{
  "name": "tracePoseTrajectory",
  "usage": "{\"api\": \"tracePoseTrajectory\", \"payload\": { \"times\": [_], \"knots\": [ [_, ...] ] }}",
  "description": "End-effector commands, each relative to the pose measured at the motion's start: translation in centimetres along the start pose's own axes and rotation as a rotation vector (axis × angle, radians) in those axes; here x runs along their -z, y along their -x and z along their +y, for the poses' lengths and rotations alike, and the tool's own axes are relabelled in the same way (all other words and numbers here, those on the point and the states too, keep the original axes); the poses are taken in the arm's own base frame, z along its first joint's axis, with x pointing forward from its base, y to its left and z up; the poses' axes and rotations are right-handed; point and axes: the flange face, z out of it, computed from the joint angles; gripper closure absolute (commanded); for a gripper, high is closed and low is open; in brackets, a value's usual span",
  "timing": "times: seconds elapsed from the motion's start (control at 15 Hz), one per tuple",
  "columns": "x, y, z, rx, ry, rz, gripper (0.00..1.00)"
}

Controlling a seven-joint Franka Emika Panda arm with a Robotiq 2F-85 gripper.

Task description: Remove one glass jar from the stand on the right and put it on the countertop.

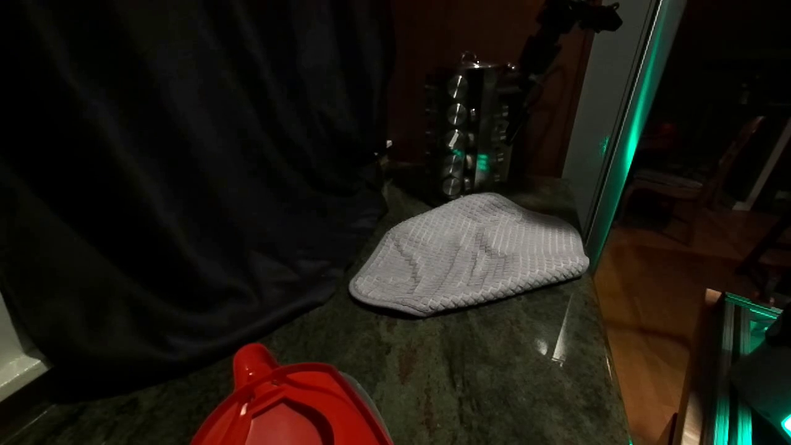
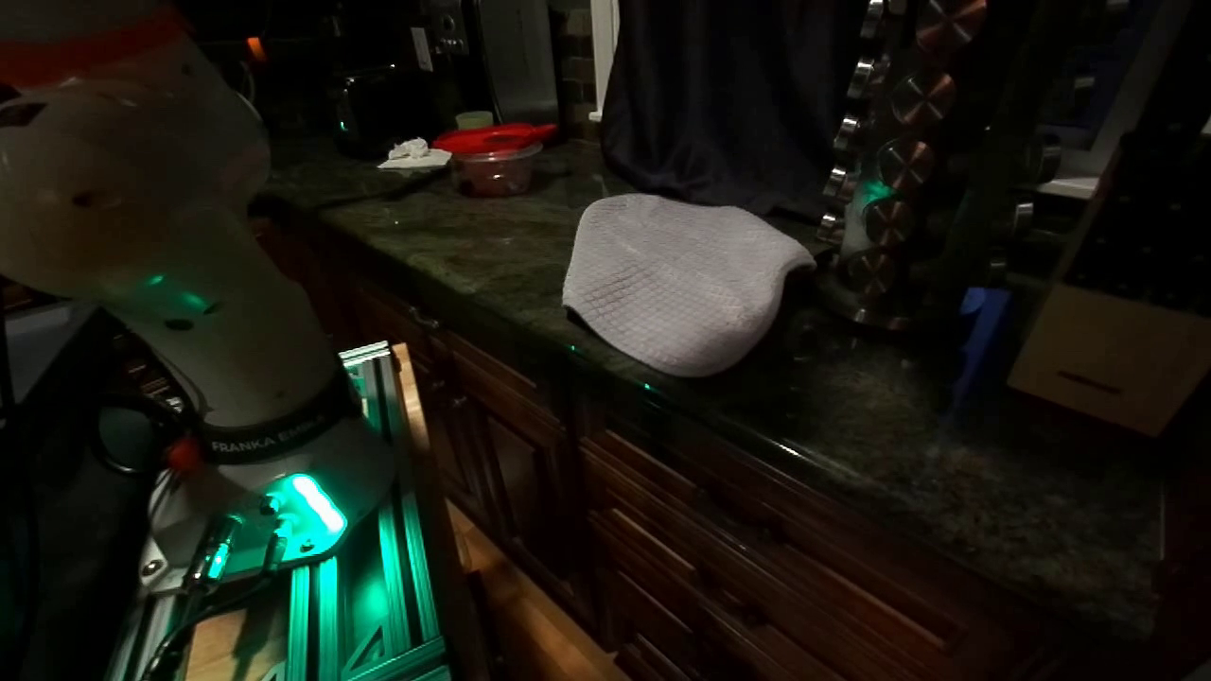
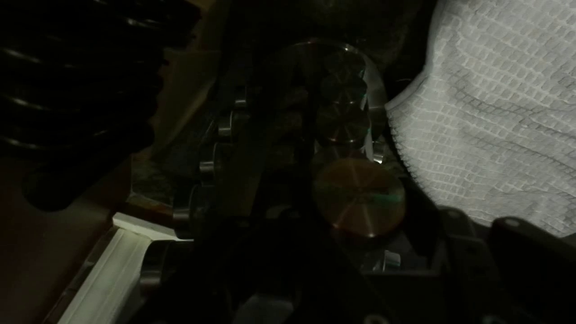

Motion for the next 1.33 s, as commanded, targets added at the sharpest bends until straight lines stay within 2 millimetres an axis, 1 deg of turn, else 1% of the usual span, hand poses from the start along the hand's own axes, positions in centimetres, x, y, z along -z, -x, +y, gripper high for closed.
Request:
{"api": "tracePoseTrajectory", "payload": {
  "times": [0.0, 0.13, 0.27, 0.4, 0.53, 0.73, 1.0, 1.27],
  "knots": [
    [2.1, 1.3, -0.5, -0.014, 0.0, -0.004, 0.75],
    [2.3, 1.6, -0.6, -0.006, -0.002, 0.0, 0.75],
    [2.0, 1.9, -0.5, 0.025, -0.025, 0.021, 0.75],
    [1.0, 2.2, 0.2, 0.025, -0.033, 0.049, 0.75],
    [0.1, 2.8, 0.5, 0.024, -0.044, 0.053, 0.75],
    [-0.4, 3.6, 0.6, 0.023, -0.051, 0.057, 0.75],
    [0.7, 3.7, 0.5, 0.029, -0.043, 0.067, 0.75],
    [2.6, 4.1, 0.2, 0.024, -0.037, 0.07, 0.75]
  ]
}}
